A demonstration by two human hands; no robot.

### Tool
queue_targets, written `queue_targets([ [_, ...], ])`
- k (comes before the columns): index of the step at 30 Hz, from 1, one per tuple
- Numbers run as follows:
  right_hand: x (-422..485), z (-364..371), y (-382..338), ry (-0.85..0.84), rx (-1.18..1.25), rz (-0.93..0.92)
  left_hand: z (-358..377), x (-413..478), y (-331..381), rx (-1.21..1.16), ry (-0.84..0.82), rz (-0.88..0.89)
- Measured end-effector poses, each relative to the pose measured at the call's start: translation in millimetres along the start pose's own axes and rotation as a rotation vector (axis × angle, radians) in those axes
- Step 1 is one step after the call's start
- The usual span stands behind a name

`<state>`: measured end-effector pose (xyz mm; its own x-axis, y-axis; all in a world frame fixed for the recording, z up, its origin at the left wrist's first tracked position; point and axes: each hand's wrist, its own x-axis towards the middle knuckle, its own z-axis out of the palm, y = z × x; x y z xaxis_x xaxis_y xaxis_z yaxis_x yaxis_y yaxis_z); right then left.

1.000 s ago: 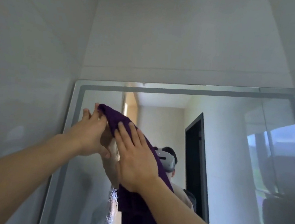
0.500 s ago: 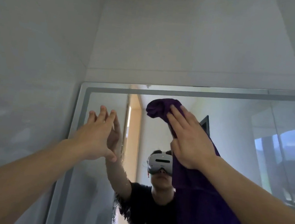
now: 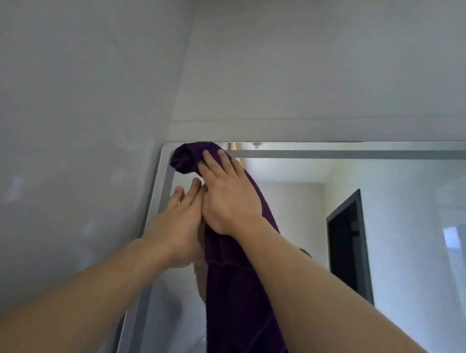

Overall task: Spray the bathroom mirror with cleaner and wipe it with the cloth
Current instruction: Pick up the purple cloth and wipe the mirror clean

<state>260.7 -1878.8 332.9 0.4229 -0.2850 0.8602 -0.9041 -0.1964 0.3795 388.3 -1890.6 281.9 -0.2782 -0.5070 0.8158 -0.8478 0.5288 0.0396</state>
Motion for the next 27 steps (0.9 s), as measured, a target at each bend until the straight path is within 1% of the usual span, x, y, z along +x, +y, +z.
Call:
queue_targets([
  [3,-7.0,-0.3,2.2,-0.037,0.07,-0.061,-1.4,-11.2,-10.0,-0.066,-0.005,0.021],
  [4,-11.8,-1.6,6.2,-0.054,0.072,-0.085,-4.3,-15.3,-14.2,-0.049,-0.015,0.025],
  [6,-21.8,-3.6,16.5,-0.069,0.044,-0.103,-10.1,-22.7,-25.9,0.079,-0.01,0.005],
  [8,-26.5,-6.9,25.9,-0.023,0.011,-0.052,-14.5,-30.9,-35.4,0.193,-0.035,-0.067],
  [10,-22.1,-10.4,31.2,0.042,-0.005,0.051,-16.8,-36.2,-36.4,0.238,-0.073,-0.104],
  [13,-8.9,-9.4,29.9,0.093,-0.043,0.152,-15.8,-34.8,-34.4,0.26,-0.055,-0.088],
  [17,0.2,-2.1,17.9,0.102,-0.083,0.193,-13.6,-35.8,-37.1,0.257,-0.059,-0.087],
  [19,-3.8,4.5,1.7,0.079,-0.052,0.148,-13.1,-36.6,-39.0,0.238,-0.047,-0.082],
  [23,-43.7,29.5,-40.9,-0.076,-0.008,-0.043,-14.9,-37.9,-40.8,0.238,-0.007,-0.062],
  [27,-95.9,52.6,-52.4,-0.092,0.007,-0.084,-15.0,-39.6,-41.0,0.231,0.006,-0.014],
])
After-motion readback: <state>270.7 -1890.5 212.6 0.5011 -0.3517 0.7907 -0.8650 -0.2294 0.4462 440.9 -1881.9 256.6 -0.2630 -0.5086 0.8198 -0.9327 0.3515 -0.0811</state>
